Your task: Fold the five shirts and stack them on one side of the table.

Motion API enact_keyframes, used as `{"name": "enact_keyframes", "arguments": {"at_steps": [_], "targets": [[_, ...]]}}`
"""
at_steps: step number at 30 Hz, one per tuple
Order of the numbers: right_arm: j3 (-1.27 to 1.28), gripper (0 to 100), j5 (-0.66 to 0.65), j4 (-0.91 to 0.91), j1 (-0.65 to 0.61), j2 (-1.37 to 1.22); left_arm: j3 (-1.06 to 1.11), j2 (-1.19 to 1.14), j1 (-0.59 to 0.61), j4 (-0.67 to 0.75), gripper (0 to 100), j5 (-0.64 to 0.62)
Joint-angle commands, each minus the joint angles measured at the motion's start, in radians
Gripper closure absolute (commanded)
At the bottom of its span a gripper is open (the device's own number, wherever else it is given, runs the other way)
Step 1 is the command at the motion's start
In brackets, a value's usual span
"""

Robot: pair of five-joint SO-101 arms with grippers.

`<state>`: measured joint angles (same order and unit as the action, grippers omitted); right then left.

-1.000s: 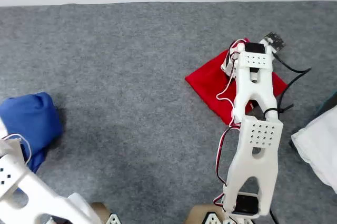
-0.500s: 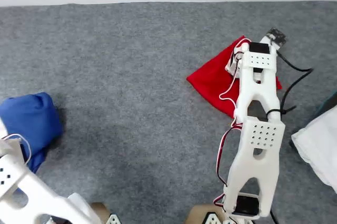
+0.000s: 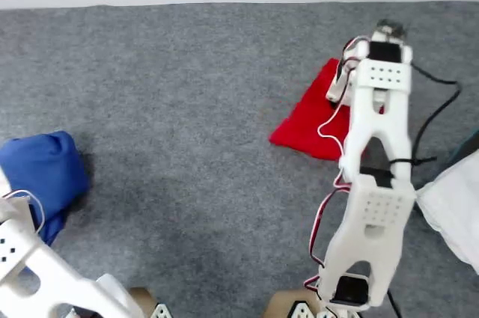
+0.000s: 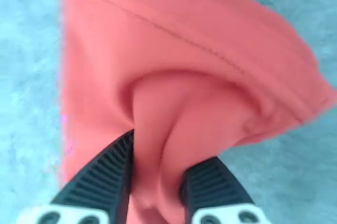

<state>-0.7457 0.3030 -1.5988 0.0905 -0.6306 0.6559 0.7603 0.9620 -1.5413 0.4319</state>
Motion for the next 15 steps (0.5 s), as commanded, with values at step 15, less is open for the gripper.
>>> {"name": "enact_keyframes", "arguments": {"at_steps": [15], "targets": [[-0.006, 98.8, -0.210, -0.193, 0.343, 0.429, -0.012, 0.021, -0.006, 0.015, 99, 0.006]]}}
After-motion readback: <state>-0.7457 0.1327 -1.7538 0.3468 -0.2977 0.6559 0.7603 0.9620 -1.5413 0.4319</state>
